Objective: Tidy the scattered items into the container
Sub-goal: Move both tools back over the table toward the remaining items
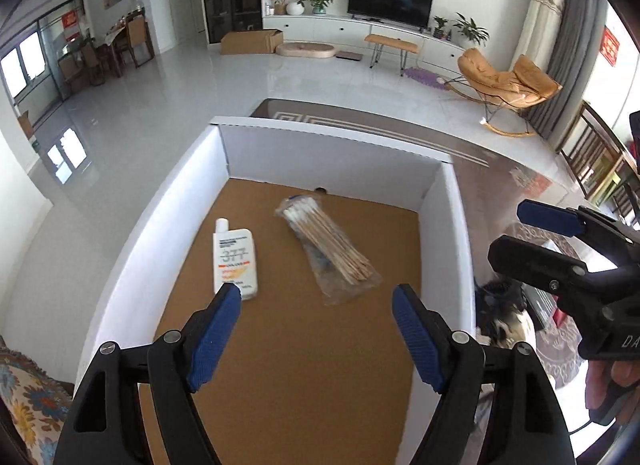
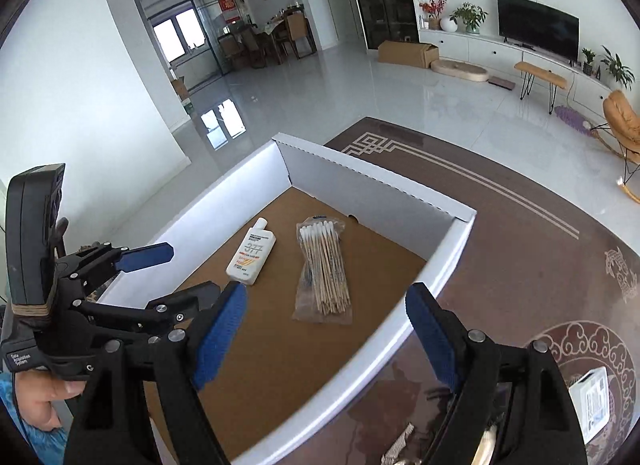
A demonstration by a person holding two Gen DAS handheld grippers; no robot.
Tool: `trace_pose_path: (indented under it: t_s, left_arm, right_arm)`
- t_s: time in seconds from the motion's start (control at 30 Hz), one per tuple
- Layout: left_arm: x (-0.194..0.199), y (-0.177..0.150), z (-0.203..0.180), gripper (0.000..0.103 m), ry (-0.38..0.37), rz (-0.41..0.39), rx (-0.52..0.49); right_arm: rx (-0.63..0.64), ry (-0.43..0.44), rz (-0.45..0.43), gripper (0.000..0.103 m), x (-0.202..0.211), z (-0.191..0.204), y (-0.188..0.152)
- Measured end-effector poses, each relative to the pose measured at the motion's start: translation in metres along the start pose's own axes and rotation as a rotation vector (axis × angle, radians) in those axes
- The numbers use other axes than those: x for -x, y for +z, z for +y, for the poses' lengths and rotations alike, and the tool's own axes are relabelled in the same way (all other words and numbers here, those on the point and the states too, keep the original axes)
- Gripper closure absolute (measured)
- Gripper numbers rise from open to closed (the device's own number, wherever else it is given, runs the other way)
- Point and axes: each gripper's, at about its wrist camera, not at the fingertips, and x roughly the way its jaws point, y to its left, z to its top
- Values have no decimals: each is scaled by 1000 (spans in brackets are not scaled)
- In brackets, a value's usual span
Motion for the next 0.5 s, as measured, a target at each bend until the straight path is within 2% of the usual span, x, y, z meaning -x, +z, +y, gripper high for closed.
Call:
trace_pose_path:
  t_s: [0.1, 0.17, 0.23, 0.3, 0.37, 0.43, 0.5]
  left_arm:
    - [39, -38, -55, 20, -90, -6, -73]
    - [52, -67, -88, 6, -140, -13, -111]
    - [54, -103, -120, 3, -172, -30, -133]
    - [42, -139, -149, 3, -189, -29, -134]
    - [20, -169, -166, 3, -200, -35, -126]
    - [-2, -188, -177, 3, -198, -41, -123]
    - [-19, -200, -184, 3, -199, -39, -120]
  right_arm:
    - [-3, -39, -105, 20, 81, -31, -70]
    - [-17, -137, -142, 20, 126, -54, -128]
    - [-50, -236, -141, 20, 154, -78, -191]
    - [-112, -325, -102, 20, 169, -104, -251]
    - [-184, -370, -46, 20, 171, -127, -298]
    - [-258, -383, -7, 20, 171, -147, -330]
    - [-274, -409, 4, 20, 172, -152, -353]
